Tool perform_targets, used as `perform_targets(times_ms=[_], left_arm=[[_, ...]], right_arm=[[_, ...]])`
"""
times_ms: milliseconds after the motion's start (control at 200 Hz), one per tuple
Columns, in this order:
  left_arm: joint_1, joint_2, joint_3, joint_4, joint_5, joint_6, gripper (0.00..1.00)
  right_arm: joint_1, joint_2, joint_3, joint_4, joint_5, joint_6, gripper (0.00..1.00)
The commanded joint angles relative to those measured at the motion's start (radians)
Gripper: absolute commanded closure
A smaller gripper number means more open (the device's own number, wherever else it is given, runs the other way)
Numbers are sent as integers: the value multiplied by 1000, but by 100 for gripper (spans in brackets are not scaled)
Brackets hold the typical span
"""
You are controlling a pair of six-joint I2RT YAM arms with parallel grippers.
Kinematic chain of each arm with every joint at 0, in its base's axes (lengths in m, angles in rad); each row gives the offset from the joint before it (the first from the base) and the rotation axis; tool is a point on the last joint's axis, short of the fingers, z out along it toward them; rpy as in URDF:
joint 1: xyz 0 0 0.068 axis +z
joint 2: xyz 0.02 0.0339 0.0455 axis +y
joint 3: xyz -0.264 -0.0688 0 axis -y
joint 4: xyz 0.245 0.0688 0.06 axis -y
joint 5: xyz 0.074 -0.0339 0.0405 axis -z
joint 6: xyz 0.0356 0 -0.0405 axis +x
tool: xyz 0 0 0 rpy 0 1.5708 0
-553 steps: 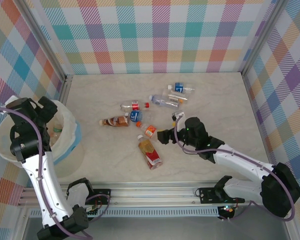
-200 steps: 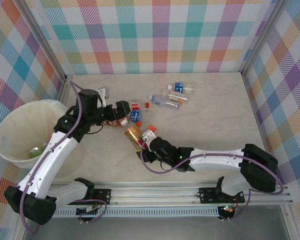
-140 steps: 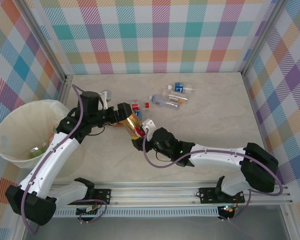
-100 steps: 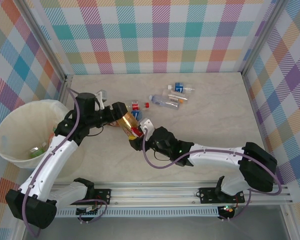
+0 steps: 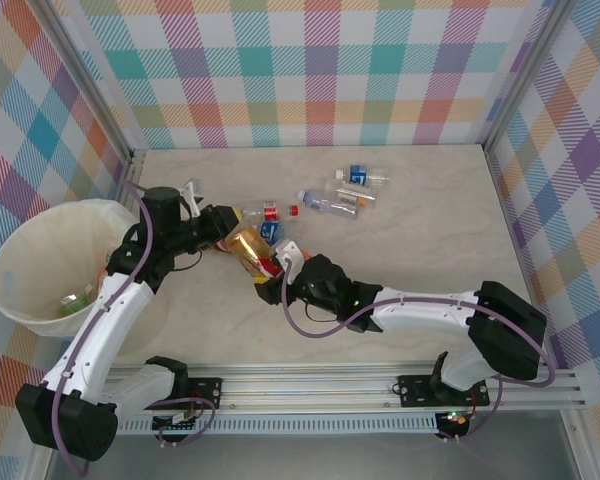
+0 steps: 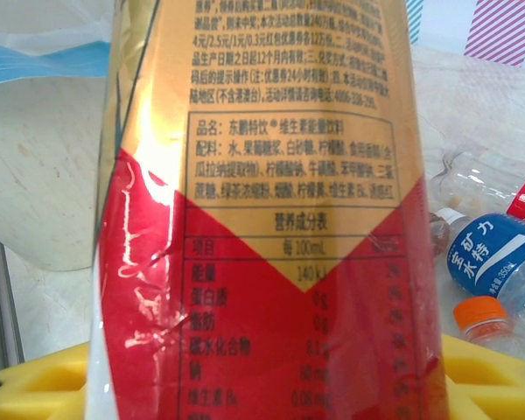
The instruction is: Put the plastic bottles in the bin
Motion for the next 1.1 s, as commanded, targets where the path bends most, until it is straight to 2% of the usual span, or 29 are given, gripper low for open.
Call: perform_targets(times_ms=[0,235,345,445,545,810,935,1095], left_arm=[[5,2,16,-37,-3,-3,100],[5,-35,19,-20,-3,4,100],[4,-47,28,-31,-24,12,100],[5,-65,35,-28,-44,14,100],[5,-73,63,-56,-65,17,100],[5,-94,97,-69,-74,51,100],[5,-114,122,-68,-57,87,100],[4,-124,231,-149,-58,145,100]], right_arm=[[5,-2,40,79,-58,-8,42],[-8,-32,55,-13,-111,-41,9],[-22,-65,53,-55,-118,-73,0],[-43,-114,37,-92,-158,-110,0],[-64,-164,1,-84,-148,-112,0],[-134,-222,-59,-121,130,43,0],[-173,-227,-80,-145,159,148,0],[-193,-219,-92,-149,177,189,0]])
